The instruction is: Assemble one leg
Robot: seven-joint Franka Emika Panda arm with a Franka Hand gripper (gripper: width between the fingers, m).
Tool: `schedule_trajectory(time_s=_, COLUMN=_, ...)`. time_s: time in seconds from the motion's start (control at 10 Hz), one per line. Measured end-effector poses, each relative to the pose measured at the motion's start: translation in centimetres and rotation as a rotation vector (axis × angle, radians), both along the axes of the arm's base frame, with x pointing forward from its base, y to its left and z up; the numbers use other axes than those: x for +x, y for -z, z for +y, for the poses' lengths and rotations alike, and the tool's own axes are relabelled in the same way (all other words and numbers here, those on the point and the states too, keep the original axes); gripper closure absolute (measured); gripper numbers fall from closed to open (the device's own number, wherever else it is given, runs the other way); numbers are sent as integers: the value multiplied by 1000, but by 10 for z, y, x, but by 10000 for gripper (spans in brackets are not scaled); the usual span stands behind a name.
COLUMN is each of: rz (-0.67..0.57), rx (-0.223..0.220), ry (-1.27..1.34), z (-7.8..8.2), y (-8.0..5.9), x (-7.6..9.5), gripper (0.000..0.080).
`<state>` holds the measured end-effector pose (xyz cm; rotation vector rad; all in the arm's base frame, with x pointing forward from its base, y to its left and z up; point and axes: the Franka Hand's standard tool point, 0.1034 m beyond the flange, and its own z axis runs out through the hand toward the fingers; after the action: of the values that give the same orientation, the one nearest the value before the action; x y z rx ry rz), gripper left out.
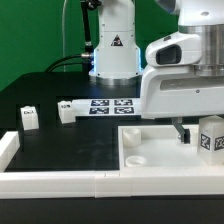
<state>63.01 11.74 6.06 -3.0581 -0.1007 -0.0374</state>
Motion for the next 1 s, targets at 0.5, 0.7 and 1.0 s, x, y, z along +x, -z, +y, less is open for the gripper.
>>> schedule_trajectory(time_s=0.5, rz=-26, rx=-8, ry=-148, z=-4, y=0, x=2, gripper=447)
schedule_trajectory(time_s=0.7, rz=-25, rx=-8, ry=-139, z=-4, y=0, x=2, gripper=509)
schedule_trajectory(time_s=1.0, rz=-18, rx=-2, ry=-48, z=-6, y=0, x=3, gripper=509)
